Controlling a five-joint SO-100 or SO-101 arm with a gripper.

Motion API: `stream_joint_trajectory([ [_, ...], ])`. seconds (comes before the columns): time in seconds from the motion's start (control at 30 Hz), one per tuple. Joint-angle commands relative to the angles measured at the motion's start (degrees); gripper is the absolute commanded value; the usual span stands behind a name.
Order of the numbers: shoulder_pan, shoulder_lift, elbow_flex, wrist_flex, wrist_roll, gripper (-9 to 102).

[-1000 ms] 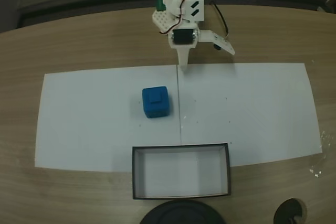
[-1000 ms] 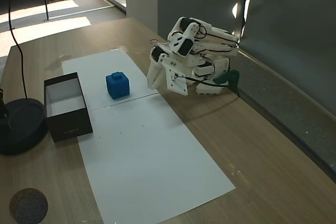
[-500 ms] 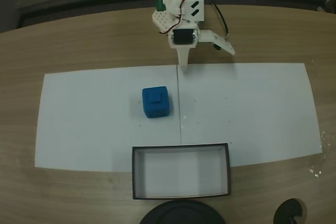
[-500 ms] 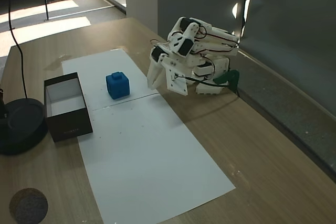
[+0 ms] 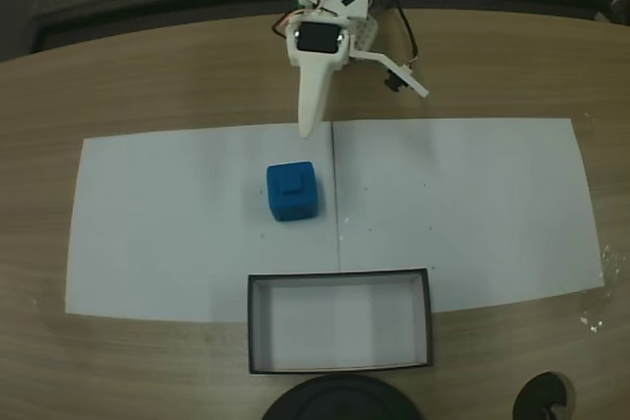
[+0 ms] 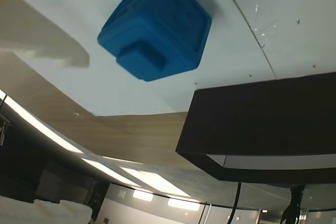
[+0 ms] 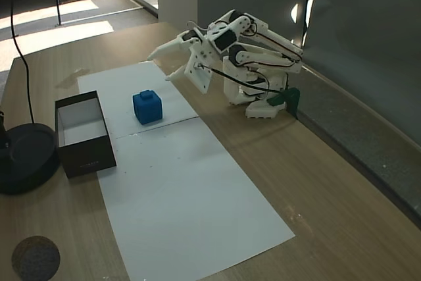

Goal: Grab a blue square and put it in the box.

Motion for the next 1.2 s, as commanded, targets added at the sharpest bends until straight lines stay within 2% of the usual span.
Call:
stream_joint_trajectory([
  [0.0,0.4,-2.7,-6.2,0.7,-4.3,26],
  [0.17,4.0,-17.8,-12.1,1.1,-7.4,31],
  [0.37,6.7,-43.7,-25.3,1.5,-7.5,34],
  [0.57,6.0,-71.5,-45.0,11.1,-7.6,37],
  [0.73,6.0,-90.0,-57.0,14.2,-7.6,38],
  [1.07,6.1,-106.9,-64.6,13.4,-7.6,37],
  [1.17,5.9,-108.5,-64.8,13.4,-8.8,29],
])
